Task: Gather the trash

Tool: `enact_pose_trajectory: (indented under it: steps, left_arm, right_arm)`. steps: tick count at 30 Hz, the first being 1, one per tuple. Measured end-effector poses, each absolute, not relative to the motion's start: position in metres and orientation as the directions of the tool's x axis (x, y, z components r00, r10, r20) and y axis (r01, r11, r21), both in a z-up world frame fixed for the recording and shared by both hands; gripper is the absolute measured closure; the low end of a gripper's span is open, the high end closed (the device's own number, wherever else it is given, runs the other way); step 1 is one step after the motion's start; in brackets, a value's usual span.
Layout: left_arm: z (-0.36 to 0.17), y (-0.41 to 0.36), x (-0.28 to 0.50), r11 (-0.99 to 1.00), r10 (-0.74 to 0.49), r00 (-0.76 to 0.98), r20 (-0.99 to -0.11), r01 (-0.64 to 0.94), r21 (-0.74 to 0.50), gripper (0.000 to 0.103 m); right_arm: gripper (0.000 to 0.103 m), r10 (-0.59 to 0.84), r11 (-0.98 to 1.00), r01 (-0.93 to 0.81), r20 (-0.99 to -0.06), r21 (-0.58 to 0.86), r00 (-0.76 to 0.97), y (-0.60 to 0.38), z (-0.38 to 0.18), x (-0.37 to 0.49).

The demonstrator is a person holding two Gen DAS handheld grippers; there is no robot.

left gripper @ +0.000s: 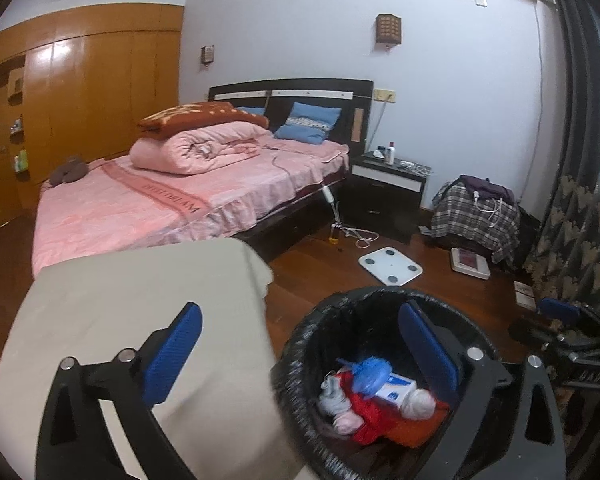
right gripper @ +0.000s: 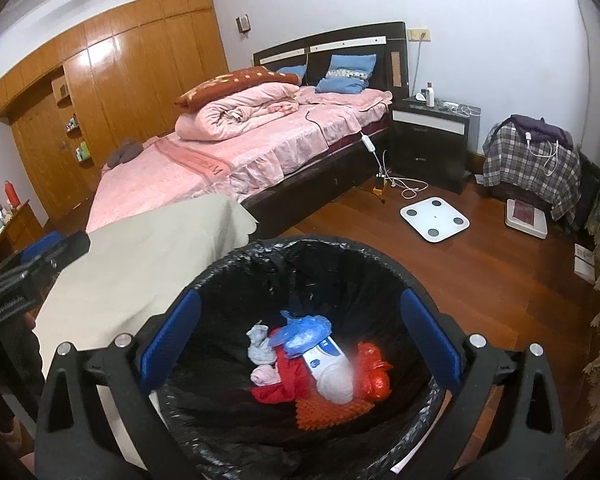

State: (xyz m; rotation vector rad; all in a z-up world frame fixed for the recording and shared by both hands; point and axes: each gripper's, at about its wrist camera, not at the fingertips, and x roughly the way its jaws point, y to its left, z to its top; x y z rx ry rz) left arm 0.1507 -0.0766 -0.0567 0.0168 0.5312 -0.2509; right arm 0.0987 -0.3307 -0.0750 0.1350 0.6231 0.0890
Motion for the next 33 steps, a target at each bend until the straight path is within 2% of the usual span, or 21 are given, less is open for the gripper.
enact_pose_trajectory:
  steps: [11, 33]
  left_arm:
    - [-0.044, -0.05, 0.106, 0.978, -0.196, 0.84, -0.506, 0.207, -0.036, 0.006]
    - [-0.003, -0.016, 0.036, 0.989, -0.142, 0.887, -0.439, 0.149, -0.02, 0.006]
  right_arm:
    - [0.005, 0.156, 0.984, -0.081, -0.539, 0.16, 0.828, -0.301, -0.052, 0.068]
    - [0.005, 0.215, 0.977, -0.183, -0.495, 0.114, 0.842, -0.247, 0.0, 0.017]
